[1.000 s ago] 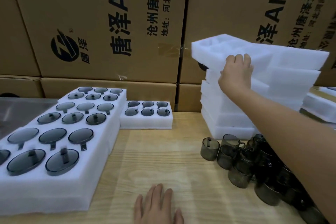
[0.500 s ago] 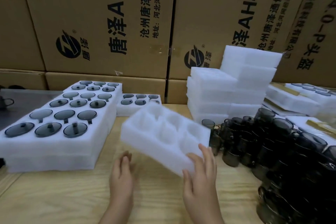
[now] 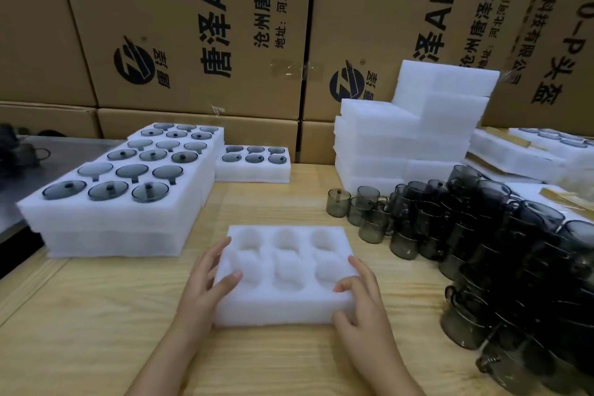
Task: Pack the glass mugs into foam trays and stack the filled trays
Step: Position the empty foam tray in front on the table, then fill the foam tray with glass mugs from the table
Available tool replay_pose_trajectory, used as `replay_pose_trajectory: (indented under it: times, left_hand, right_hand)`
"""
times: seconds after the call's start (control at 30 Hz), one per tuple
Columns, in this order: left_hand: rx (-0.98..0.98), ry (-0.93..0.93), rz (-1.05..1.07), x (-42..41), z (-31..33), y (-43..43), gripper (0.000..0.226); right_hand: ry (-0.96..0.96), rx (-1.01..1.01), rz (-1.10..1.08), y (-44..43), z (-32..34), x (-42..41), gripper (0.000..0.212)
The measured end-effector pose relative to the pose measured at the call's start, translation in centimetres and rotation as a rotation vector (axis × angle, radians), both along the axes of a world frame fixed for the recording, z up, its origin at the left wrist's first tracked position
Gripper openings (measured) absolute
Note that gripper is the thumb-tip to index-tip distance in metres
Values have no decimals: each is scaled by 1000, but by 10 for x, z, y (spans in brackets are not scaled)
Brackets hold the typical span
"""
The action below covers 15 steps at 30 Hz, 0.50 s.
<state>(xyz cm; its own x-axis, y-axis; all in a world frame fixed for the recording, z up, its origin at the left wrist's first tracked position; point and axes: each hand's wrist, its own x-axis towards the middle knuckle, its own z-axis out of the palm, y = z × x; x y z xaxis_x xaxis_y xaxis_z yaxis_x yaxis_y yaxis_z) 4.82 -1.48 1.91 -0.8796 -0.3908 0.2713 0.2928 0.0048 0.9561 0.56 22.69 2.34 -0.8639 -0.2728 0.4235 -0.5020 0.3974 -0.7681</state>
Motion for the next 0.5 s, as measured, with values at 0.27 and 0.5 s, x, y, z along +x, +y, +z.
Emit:
replay_pose_trajectory:
  times: [0.27, 0.5]
  left_hand:
    - [-205, -52, 67, -2, 3, -2, 49]
    - [-138, -69, -9, 2, 7, -2, 62]
  right_hand:
    - [-126, -318, -122, 5, 14, -15, 14]
    - [-18, 176, -680, 33, 87, -102, 45]
